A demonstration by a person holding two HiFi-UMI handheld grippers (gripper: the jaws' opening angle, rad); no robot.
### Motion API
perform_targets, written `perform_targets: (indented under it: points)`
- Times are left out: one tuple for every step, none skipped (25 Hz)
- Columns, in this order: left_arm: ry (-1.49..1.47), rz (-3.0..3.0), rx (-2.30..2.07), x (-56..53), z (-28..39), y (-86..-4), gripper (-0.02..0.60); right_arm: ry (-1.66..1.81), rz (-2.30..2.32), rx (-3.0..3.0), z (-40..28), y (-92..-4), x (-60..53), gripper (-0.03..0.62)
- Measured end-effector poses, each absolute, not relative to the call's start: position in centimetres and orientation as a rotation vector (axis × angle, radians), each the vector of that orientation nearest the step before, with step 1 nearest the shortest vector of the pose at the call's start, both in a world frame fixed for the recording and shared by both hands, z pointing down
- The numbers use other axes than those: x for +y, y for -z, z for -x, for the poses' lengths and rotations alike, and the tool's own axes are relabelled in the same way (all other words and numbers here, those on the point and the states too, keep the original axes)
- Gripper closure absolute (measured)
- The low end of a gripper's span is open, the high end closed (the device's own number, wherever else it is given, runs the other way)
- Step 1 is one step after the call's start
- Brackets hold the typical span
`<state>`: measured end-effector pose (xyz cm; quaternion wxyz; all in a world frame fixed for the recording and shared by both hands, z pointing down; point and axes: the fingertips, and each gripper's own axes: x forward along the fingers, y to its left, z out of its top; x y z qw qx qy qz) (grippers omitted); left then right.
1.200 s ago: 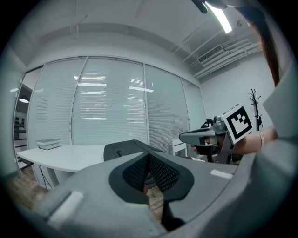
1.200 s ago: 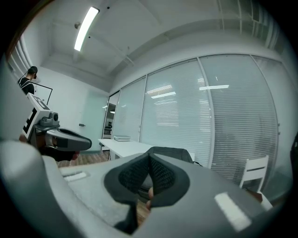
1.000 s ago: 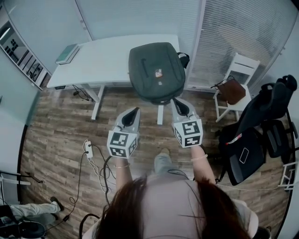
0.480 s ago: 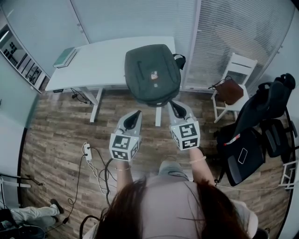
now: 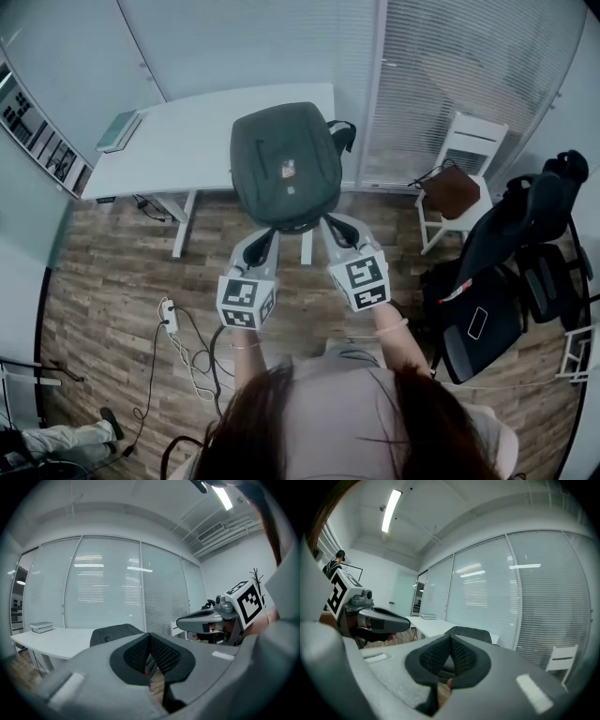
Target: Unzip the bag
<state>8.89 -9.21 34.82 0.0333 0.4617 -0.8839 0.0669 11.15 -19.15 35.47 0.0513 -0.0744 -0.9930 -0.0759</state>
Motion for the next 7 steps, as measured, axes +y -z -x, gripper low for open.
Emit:
perform_targets:
  points:
    - [-0.206,-1.417,-2.717,-9.6,-8.9,-34.9,0.571,0.226,0.230,-3.017,-11.2,-35.5,-19.5,0.591]
    - [-0.208,-1.414,-2.714,-10.0,-8.9,-35.0,0.571,0.219,0.235,-3.015,-11.1,-35.5,-19.9,0.591]
    - [-0.213,-1.410,-2.711,-10.4,-8.8,-35.1,0.571,0.214,0.239,-3.015,-11.1,-35.4,-20.2,0.591]
    - [-0.221,-1.405,-2.708,-10.7,-8.8,-35.2,0.571,0.210,0.242,-3.014,-11.1,-35.4,-20.5,0.591]
    - [-0.230,-1.399,-2.706,-10.9,-8.8,-35.3,0.571,0.209,0.245,-3.013,-11.1,-35.5,-20.8,0.591]
    - [-0.238,-1.392,-2.705,-11.1,-8.9,-35.3,0.571,0.208,0.247,-3.012,-11.1,-35.6,-21.0,0.591]
    - [-0.246,-1.384,-2.704,-11.3,-8.9,-35.4,0.571,0.207,0.250,-3.011,-11.2,-35.7,-21.2,0.591]
